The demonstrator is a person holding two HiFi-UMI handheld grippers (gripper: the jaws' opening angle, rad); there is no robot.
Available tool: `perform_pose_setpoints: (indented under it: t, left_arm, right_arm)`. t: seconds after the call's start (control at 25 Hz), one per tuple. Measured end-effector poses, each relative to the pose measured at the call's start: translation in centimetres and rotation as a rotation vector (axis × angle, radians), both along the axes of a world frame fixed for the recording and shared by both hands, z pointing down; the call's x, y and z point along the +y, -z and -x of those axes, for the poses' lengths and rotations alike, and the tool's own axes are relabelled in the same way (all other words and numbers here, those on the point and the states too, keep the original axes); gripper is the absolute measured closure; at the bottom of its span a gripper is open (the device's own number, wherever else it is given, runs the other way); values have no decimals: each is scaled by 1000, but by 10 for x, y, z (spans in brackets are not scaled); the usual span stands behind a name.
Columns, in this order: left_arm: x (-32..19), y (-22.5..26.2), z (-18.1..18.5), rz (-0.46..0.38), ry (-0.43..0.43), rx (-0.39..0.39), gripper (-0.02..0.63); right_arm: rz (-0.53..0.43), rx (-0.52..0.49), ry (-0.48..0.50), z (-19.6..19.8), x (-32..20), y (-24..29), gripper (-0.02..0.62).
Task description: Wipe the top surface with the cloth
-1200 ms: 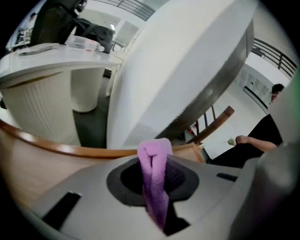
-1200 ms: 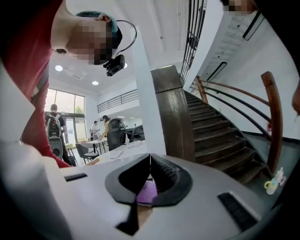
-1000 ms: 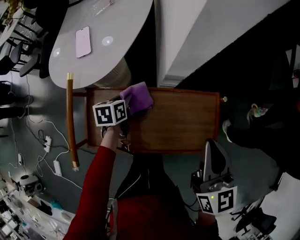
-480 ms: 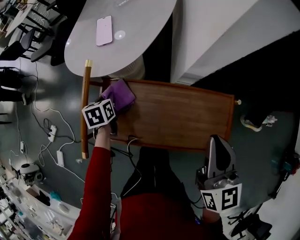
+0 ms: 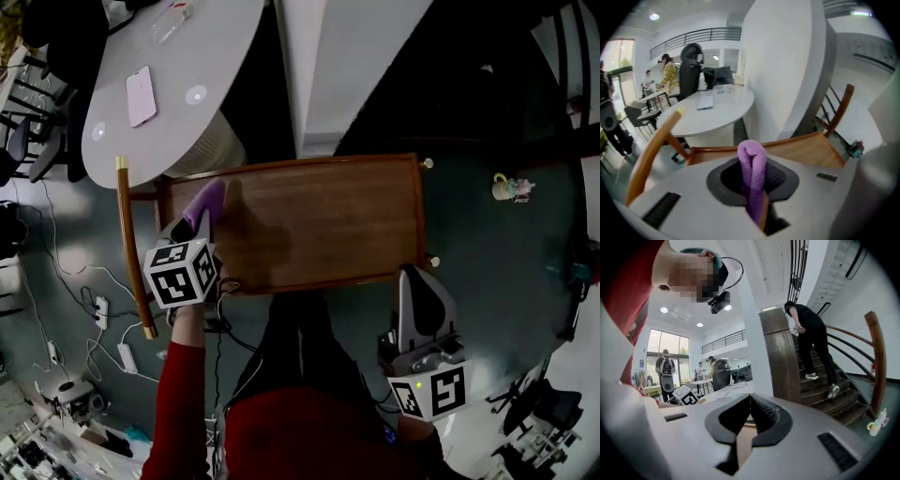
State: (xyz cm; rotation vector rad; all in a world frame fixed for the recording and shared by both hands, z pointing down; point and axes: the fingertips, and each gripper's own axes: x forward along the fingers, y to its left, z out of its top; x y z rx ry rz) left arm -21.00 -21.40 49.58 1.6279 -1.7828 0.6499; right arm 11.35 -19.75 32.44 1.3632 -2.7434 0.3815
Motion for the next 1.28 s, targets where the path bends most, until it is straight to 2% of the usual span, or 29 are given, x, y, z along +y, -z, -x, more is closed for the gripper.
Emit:
perform_pose_setpoints:
  t: [0.16,0.32,0.4,0.52,0.68,0.84,1.08,1.28]
  left_arm:
    - [-36,11,-142,-63,-243,223,543]
    - [-63,7,-275,-47,-436,423,543]
    - [-73,1,-322,-19,-492,492,543]
    - [-85,-13,-355,21,-519,516,543]
    - [-93,-28,-361,59,-499,496,543]
    - [-102,-45,-335,59,-446,458,543]
    - [-99,-66,-260,56,-335,340,543]
    - [-84,-66,-176,30,-204,282,543]
  right_arm:
    - [-15,9,-102,-30,10,4,583]
    - [-23,26,-193,-57,24,6,583]
    - [-27,29,-232,-68,30,8,583]
    - [-31,29,-270,-80,36,7,583]
    - [-21,39,-281,-92,42,4,583]
    - [-4,59,-225,-80,36,-8,583]
    - [38,112,-31,-26,13,-36,583]
    - [49,136,102,31,-5,-59,583]
